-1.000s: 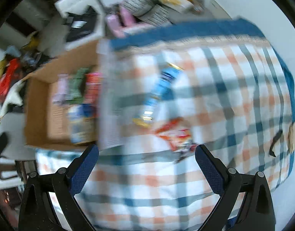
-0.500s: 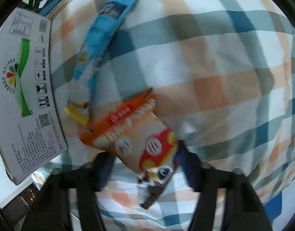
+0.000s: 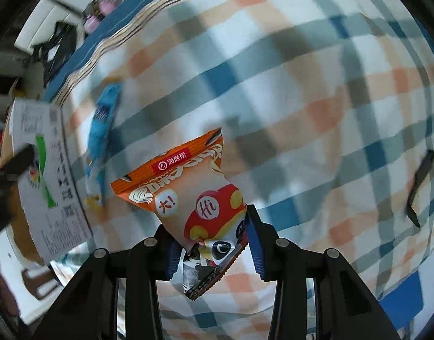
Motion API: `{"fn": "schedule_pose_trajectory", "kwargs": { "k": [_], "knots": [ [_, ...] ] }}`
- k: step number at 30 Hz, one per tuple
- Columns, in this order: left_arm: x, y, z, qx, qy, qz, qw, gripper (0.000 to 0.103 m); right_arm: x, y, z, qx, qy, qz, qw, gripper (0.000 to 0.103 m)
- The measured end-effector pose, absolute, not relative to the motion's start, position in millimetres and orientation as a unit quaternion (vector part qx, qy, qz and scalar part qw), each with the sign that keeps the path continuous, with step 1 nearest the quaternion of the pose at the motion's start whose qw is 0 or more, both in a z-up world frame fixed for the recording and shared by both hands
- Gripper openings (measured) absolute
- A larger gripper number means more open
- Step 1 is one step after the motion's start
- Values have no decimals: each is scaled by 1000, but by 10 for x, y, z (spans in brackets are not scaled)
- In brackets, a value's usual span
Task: Organize soft objects
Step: 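Grasp the blue Nestlé pouch with the left tool while the right grasps the orange chip bag, then carry pouch and chip bag into the box and open both tools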
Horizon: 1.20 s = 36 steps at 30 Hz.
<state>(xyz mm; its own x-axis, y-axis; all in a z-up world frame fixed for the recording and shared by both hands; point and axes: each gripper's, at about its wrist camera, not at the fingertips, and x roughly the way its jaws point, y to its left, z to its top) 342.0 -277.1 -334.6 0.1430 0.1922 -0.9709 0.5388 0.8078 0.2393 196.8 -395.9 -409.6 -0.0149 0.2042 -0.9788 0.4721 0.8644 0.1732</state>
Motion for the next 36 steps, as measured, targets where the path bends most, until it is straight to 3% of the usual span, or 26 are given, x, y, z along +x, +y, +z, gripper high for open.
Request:
{"fn": "schedule_pose_trajectory", "kwargs": {
  "k": [12,22,29,30,32,34,36],
  "knots": [
    [3489,-2998,-4361,298,727,-136,604,97,2126,-4275,-4249,246,712,-107,649,43],
    [3675,-2741,-4503,193,772,-131,591,103,2232,-4176,-4425,242,722,-102,640,43],
    [3671,-2695,-4495,199,767,-139,594,100,2328,-4088,-4647,234,738,-87,627,48],
    [3654,-2715,-4477,199,764,-141,597,95,2330,-4083,-4637,234,736,-87,629,50],
    [3517,-2837,-4368,202,758,-145,603,84,2339,-4066,-4616,232,734,-84,633,70],
    [3472,-2860,-4307,201,754,-149,607,62,2359,-4041,-4611,223,735,-84,635,84],
    [3414,-2888,-4250,202,751,-151,611,47,2399,-4002,-4633,220,737,-81,634,84]
  ]
}}
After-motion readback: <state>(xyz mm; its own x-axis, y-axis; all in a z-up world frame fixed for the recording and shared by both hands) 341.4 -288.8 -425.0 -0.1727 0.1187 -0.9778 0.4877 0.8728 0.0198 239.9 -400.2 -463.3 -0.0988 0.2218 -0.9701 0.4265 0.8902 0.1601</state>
